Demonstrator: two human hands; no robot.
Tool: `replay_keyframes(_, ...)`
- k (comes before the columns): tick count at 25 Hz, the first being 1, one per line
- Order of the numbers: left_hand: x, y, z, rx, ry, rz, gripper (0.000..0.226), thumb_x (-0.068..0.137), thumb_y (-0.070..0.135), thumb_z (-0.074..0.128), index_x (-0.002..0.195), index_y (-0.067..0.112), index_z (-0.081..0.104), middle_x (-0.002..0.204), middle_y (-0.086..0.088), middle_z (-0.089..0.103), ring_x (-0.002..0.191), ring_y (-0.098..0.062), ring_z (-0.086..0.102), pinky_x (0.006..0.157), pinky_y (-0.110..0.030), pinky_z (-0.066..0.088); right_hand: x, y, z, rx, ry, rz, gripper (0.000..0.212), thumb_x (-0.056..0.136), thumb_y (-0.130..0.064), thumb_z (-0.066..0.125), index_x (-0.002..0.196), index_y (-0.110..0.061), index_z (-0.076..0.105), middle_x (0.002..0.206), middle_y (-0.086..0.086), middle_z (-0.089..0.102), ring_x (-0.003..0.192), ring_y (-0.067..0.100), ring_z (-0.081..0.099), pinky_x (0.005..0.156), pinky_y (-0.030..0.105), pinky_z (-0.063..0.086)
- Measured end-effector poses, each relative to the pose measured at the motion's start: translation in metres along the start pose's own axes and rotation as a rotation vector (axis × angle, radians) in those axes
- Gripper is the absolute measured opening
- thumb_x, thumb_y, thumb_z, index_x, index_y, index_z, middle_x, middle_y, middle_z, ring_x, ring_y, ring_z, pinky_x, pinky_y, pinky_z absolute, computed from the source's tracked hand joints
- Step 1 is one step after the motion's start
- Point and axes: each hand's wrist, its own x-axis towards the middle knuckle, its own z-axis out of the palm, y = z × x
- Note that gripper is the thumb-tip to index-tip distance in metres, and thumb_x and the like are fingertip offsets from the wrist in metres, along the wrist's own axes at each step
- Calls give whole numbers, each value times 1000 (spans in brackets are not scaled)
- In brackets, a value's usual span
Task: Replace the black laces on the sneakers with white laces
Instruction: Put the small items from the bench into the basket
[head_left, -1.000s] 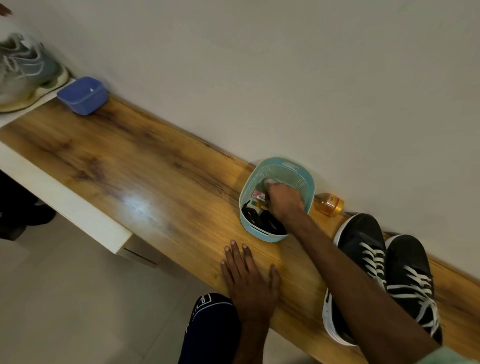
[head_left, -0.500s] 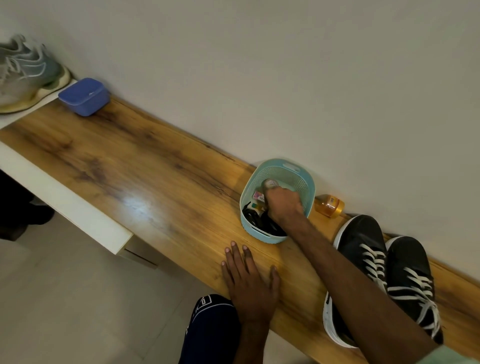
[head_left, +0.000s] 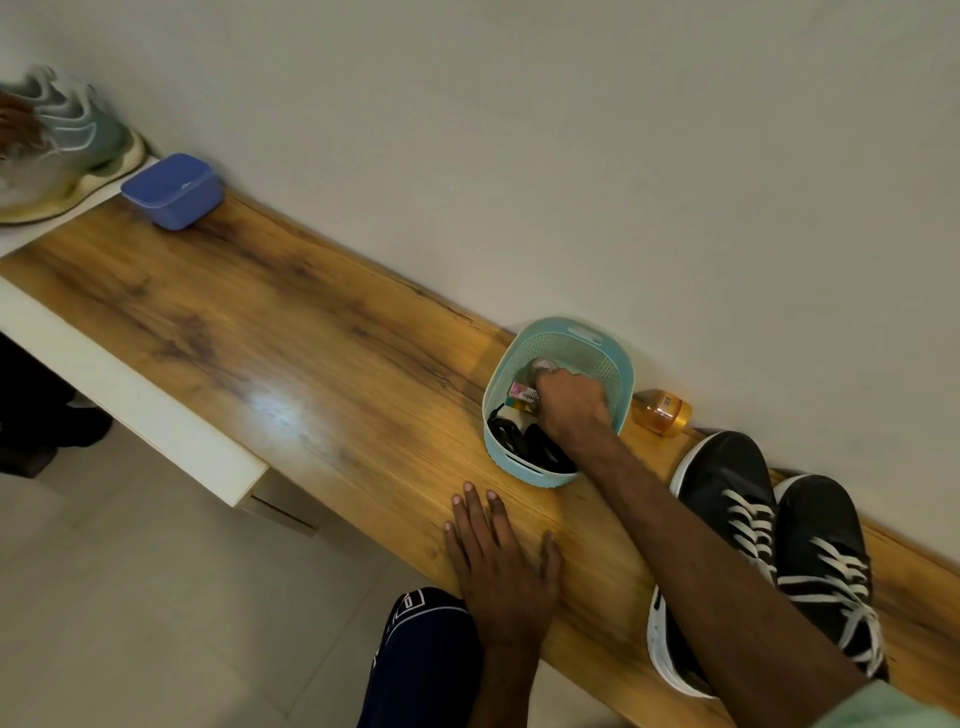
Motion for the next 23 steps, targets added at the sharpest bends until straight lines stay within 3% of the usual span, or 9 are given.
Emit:
replay_keyframes(6, 0, 0, 0, 3, 9, 4, 86, 87, 63, 46, 149, 5, 39, 161, -18, 23, 150, -32, 19, 119, -51, 20, -2, -1, -2, 63, 36, 6, 32, 94, -20, 59, 125, -15, 55, 109, 4, 68, 97, 26, 68, 70, 35, 47)
replay_keyframes(10, 0, 0, 1, 13, 2, 2, 86, 87, 64, 44, 149, 5, 38, 161, -18, 22, 150, -32, 19, 120, -51, 20, -5, 13, -22, 149, 66, 65, 23, 93, -20, 62, 115, -14, 64, 107, 8, 70, 98, 29, 67, 74, 36, 50)
replay_keyframes(14, 2, 0, 2, 13, 4, 2, 86, 87, 63, 45, 149, 5, 39, 161, -19, 24, 150, -33, 19, 120, -51, 18, -21, 61, -37, 508, 470, 249, 19, 98, -26, 58, 100, -9, 64, 96, 10, 66, 86, 30, 62, 70, 36, 46)
replay_keyframes(16, 2, -1, 2, 15, 7, 2, 86, 87, 63, 44, 149, 5, 39, 161, -19, 23, 150, -33, 19, 120, -51, 17, -37, 89, -30, 626, 639, 377, 20, 99, -26, 57, 101, -7, 64, 99, 12, 66, 90, 30, 61, 75, 40, 49)
replay_keyframes(17, 2, -1, 2, 18, 6, 1, 86, 87, 64, 43, 149, 5, 38, 161, -19, 22, 150, -33, 18, 120, -51, 17, -44, 102, -23, 628, 638, 449, 20, 99, -24, 57, 105, -6, 64, 104, 13, 66, 95, 32, 61, 80, 41, 49)
replay_keyframes(19, 2, -2, 3, 21, 7, 4, 86, 87, 64, 40, 150, 5, 37, 161, -19, 22, 151, -33, 16, 121, -51, 17, -55, 120, -6, 590, 456, 546, 26, 98, -20, 59, 116, -3, 63, 116, 18, 64, 106, 36, 59, 89, 42, 47)
replay_keyframes(21, 1, -1, 3, 24, 7, 5, 86, 88, 64, 40, 150, 5, 37, 161, -20, 21, 151, -33, 15, 121, -51, 16, -61, 127, 11, 526, 224, 519, 36, 96, -19, 61, 126, -1, 59, 125, 21, 60, 113, 39, 56, 95, 43, 46)
replay_keyframes(23, 2, -1, 3, 27, 5, 6, 85, 88, 64, 40, 150, 5, 36, 161, -19, 21, 151, -33, 15, 121, -50, 15, -65, 125, 21, 473, 107, 451, 42, 94, -18, 64, 132, -2, 55, 131, 22, 55, 116, 40, 53, 97, 45, 45)
